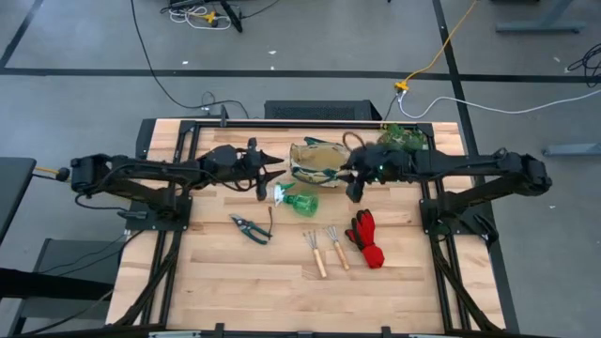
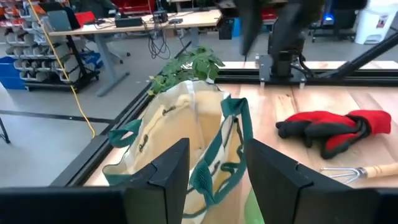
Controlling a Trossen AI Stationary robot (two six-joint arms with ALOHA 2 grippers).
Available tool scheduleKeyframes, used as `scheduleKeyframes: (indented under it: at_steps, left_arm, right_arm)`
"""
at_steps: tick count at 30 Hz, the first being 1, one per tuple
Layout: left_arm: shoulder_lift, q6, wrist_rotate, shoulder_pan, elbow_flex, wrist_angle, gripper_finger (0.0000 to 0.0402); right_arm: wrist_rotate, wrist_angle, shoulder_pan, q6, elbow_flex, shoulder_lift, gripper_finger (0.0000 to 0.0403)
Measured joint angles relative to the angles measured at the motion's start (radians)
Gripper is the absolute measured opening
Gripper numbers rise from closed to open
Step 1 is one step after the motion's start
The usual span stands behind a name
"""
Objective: Pick & Place Garden tools in Gardening bag
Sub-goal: Put the red pair of gloves into the tool bag
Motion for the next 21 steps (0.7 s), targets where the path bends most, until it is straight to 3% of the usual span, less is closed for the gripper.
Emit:
scheduleKeyframes:
  at_steps: [6,13,21]
  left_arm:
    - [-0.011,-0.017,0.003,-0.001,0.000,-0.051,0.0163]
    - [-0.011,-0.024,0.003,-0.001,0.000,-0.065,0.0163]
    - [-0.011,-0.024,0.003,-0.001,0.000,-0.065,0.0163]
  right_arm:
    - [-0.035,-0.117,0.119,0.146,0.000,0.008,0.0160]
    - [-0.164,-0.194,0.223,0.329,0.000,0.008,0.0160]
    - [-0.243,-0.311,0.341,0.590,0.000,0.008,0.0160]
